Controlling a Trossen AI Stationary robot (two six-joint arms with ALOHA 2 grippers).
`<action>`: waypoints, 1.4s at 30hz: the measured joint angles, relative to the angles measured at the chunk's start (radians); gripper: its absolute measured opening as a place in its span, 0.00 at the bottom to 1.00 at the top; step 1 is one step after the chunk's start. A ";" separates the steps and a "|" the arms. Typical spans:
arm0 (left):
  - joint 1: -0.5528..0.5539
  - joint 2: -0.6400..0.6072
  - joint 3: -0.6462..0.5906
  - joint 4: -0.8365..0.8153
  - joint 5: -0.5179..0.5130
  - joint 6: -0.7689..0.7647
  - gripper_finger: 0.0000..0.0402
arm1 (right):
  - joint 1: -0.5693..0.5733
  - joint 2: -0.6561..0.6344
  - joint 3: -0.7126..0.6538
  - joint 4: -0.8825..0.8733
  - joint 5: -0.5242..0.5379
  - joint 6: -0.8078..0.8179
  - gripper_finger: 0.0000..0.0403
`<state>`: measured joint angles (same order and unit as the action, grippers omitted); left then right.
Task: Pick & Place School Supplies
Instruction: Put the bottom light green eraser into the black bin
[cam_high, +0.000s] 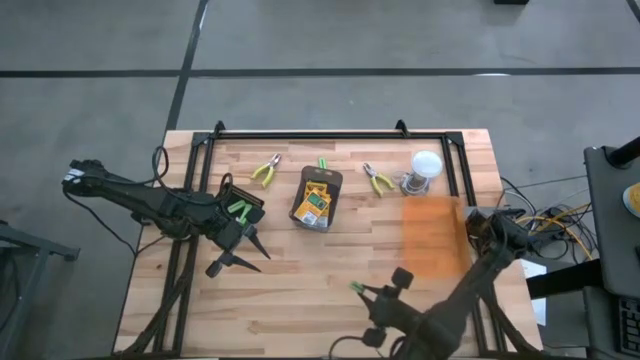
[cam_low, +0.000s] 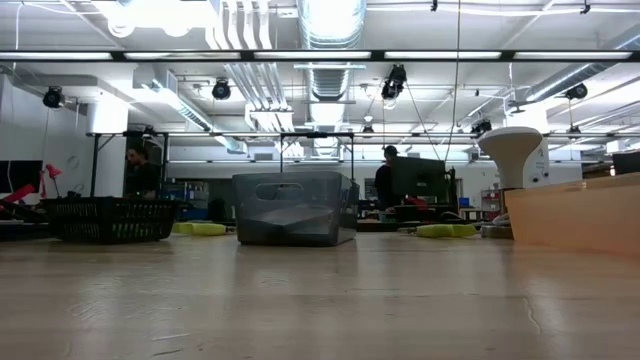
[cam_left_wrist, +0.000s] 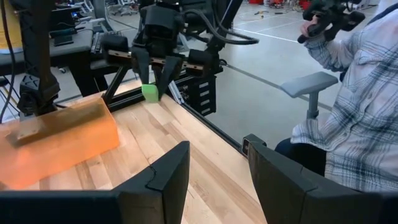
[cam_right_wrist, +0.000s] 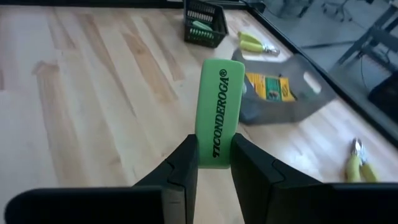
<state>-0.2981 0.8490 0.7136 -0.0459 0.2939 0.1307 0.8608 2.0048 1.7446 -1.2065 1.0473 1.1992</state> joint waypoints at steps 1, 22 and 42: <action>0.000 0.000 0.000 0.000 0.000 0.000 0.42 | -0.010 0.000 0.002 0.017 0.000 -0.035 0.19; 0.000 0.000 0.000 0.019 0.000 0.003 0.42 | -0.058 0.000 0.004 0.093 0.001 -0.259 0.23; 0.000 0.005 0.000 0.122 0.000 -0.080 0.42 | -0.155 0.000 0.004 0.379 0.003 -0.632 0.23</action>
<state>-0.2981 0.8536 0.7139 0.0757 0.2939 0.0503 0.7060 2.0045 1.7481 -0.8279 1.0503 0.5675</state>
